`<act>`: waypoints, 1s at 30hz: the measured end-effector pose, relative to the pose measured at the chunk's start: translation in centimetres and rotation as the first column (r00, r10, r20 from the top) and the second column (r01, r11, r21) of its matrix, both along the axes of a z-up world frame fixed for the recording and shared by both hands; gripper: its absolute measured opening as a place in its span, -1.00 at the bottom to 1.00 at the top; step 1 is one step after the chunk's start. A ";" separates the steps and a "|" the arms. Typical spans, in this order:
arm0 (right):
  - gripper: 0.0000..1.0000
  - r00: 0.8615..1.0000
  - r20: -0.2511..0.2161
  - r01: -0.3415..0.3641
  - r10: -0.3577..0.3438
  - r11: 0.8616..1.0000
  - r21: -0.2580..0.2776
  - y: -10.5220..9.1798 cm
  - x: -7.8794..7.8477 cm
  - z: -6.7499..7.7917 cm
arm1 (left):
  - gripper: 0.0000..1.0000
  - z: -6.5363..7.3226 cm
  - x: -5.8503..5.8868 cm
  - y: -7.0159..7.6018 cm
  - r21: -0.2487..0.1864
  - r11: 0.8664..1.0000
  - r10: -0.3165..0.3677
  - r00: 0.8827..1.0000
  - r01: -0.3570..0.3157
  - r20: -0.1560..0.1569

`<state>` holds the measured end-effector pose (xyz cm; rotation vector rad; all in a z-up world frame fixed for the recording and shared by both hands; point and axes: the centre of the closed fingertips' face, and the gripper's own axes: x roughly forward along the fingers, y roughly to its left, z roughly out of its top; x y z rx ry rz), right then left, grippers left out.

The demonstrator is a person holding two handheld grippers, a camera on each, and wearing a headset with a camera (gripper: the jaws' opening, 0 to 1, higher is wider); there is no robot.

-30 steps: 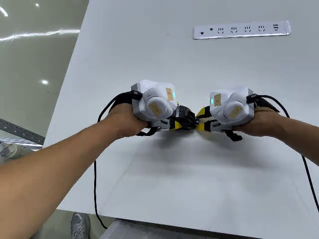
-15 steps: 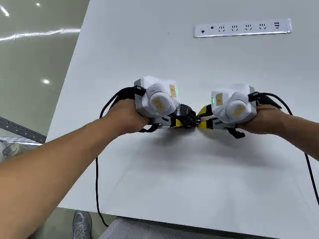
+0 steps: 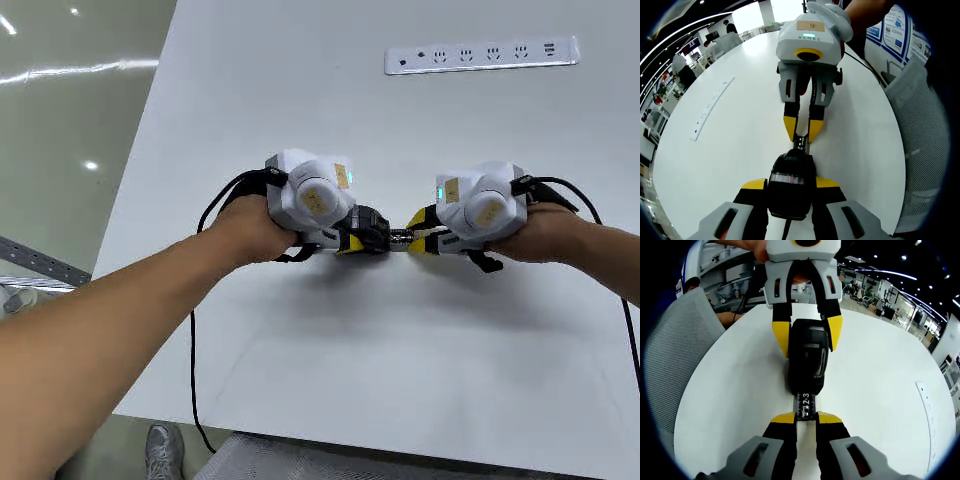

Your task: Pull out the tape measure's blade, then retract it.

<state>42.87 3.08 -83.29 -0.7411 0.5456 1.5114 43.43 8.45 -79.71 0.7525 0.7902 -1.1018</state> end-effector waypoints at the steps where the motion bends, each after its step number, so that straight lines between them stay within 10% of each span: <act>1: -0.83 1.000 0.001 0.001 -0.001 1.000 -0.001 -0.1 0.0 0.1 | -0.41 0.0 0.0 0.0 0.001 1.000 0.000 1.000 0.000 -0.001; 30: -0.83 0.997 -0.040 0.070 -0.070 0.998 -0.009 -4.7 -0.2 0.0 | -0.41 0.1 -0.3 -0.4 0.032 0.999 -0.015 1.000 0.016 -0.022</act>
